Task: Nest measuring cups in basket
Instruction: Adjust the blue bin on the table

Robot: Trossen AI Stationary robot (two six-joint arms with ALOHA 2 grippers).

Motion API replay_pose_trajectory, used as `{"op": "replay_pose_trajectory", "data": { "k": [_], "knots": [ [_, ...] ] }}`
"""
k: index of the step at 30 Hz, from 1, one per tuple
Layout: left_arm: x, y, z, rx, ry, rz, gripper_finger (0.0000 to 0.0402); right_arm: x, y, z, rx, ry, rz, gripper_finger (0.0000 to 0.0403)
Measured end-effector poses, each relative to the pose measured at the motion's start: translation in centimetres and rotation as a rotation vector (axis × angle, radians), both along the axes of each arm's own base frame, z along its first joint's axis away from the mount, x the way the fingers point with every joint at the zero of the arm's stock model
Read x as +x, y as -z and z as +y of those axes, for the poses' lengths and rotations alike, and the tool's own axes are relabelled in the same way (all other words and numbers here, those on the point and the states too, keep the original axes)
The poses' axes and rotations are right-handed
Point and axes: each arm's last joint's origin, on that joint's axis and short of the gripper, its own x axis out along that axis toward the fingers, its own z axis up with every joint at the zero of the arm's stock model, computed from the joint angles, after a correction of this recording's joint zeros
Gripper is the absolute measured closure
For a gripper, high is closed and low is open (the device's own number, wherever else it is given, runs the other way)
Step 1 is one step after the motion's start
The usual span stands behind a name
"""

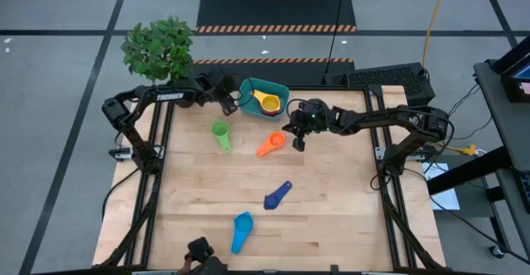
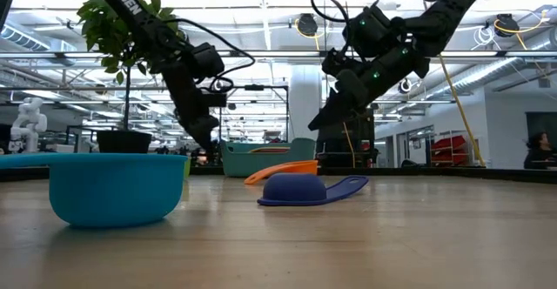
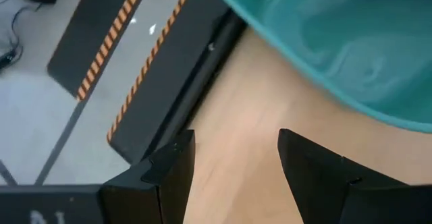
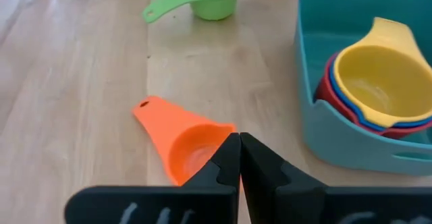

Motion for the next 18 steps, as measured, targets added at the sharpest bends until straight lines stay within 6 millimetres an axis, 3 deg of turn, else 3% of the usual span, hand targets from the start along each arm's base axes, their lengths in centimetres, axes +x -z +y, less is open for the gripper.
{"op": "replay_pose_trajectory", "data": {
  "k": [18],
  "knots": [
    [3.2, -0.2, -3.4, -0.174, 0.333, -0.192, 0.0186, 0.4, 0.5, 2.5, 0.007, 0.026, 0.074, 0.0402]
  ]
}}
